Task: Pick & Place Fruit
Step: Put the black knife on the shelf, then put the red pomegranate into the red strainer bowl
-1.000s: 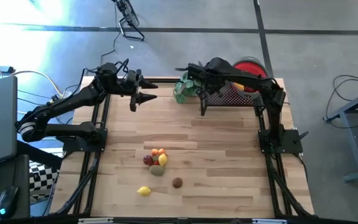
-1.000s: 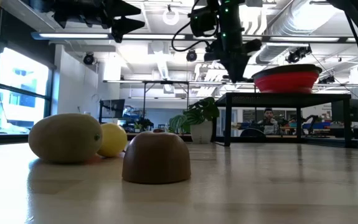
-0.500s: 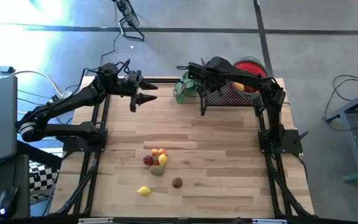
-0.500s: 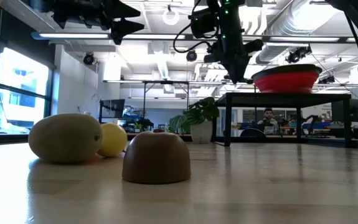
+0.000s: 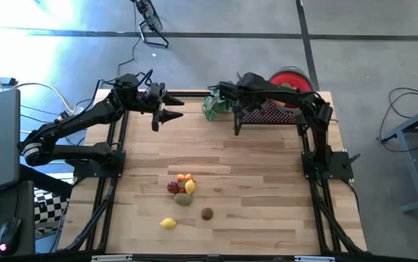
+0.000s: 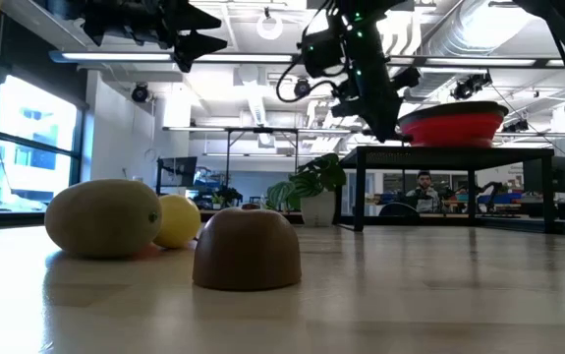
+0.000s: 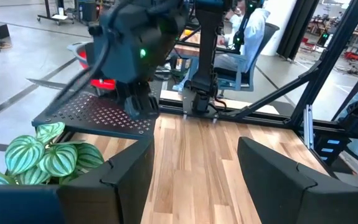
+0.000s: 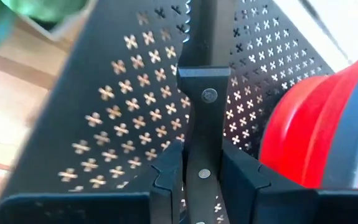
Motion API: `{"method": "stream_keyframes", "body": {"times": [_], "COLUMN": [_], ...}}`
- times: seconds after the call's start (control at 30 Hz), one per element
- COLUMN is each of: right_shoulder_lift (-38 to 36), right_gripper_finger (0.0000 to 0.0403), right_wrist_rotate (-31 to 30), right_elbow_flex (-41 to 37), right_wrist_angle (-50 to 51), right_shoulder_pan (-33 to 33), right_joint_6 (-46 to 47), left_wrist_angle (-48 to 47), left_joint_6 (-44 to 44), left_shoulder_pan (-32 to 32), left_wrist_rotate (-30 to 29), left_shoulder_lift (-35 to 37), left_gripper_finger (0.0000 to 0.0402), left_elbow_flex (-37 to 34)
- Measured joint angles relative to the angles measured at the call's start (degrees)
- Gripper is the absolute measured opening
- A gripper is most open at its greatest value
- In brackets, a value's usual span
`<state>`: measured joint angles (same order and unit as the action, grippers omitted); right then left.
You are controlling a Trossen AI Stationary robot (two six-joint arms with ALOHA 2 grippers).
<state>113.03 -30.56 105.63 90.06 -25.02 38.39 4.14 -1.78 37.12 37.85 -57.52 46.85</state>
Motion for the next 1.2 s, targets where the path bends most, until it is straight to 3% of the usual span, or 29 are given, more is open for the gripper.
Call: {"method": "stream_keyframes", "body": {"times": [0.37,0.53,0.7,0.93,1.2], "right_shoulder_lift": [0.0,0.0,0.0,0.0,0.0], "right_gripper_finger": [0.0071,0.0071,0.0072,0.01,0.0062], "right_wrist_rotate": [-1.0,3.4,3.5,8.8,11.0], "right_elbow_flex": [-0.9,-0.9,-0.9,-0.9,-0.8], "right_wrist_angle": [0.0,0.0,0.0,0.0,0.0], "right_shoulder_pan": [0.1,-0.2,-0.6,-1.8,-2.4], "right_joint_6": [0.7,1.0,1.0,0.9,0.4], "left_wrist_angle": [-0.3,-0.8,-0.8,-1.0,-1.1], "left_joint_6": [0.0,0.0,0.0,0.0,0.0], "left_shoulder_pan": [0.0,0.0,0.0,0.0,0.0], "left_wrist_rotate": [0.0,0.0,0.0,0.0,0.0], "left_shoulder_lift": [0.0,0.0,0.0,0.0,0.0], "left_gripper_finger": [0.0228,0.0228,0.0228,0.0228,0.0228], "left_elbow_flex": [0.0,0.0,0.0,0.0,0.0]}}
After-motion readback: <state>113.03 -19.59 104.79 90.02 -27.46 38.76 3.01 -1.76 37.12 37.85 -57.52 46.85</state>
